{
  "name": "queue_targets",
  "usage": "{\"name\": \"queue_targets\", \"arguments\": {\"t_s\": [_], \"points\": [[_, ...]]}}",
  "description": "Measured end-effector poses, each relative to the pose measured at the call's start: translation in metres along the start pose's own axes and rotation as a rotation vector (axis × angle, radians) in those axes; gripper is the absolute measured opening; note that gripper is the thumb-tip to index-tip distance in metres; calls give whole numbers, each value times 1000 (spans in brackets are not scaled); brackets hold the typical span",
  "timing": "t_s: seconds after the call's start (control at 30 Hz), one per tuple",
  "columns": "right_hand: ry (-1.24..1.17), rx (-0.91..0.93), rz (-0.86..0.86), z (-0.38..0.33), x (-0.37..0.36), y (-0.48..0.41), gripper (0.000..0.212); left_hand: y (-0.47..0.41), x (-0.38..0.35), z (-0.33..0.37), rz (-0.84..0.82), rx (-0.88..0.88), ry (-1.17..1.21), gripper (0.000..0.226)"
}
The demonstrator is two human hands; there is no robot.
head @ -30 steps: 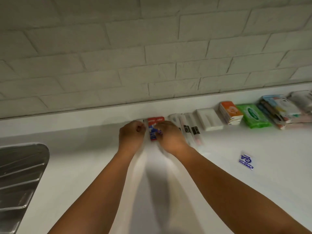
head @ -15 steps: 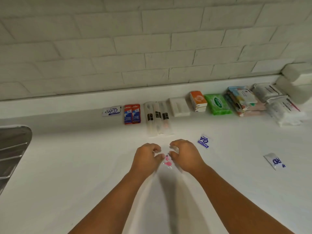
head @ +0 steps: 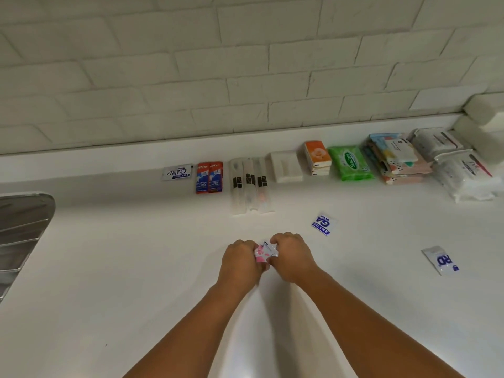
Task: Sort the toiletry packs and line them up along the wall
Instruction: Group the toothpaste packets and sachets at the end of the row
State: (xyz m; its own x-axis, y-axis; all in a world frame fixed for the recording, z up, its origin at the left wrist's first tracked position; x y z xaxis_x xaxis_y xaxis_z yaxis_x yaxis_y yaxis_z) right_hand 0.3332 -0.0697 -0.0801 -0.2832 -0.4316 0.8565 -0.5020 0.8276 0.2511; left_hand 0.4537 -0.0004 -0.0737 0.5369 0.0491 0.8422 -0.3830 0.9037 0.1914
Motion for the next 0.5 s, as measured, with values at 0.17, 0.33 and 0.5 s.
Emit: {"name": "queue_targets", "arguments": {"t_s": [0.17, 0.33, 0.5], "points": [[-171, 25, -44, -5, 9, -6, 16, 0, 15, -15, -8, -7, 214, 11], [-243, 94, -63, -28, 7, -6, 25, -3, 43, -33, 28, 18, 427, 11], [-322, 95, -78, -62, -8, -13, 36, -13, 68, -60, 40, 51, 669, 22]]}}
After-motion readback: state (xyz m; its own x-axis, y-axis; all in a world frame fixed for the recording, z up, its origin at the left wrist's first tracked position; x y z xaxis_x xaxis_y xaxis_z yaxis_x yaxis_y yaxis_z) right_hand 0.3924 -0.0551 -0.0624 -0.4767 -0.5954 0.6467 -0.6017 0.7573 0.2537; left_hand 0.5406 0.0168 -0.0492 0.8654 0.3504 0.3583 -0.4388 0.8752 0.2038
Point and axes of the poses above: each hand's wrist, its own y-axis away from the middle knuckle, its own x-axis out of the back of the hand, z = x × y, the point moved 3 cm from there along -y, towards the middle knuckle, and after that the axes turned 1 degree about x, right-handed, at the moved point
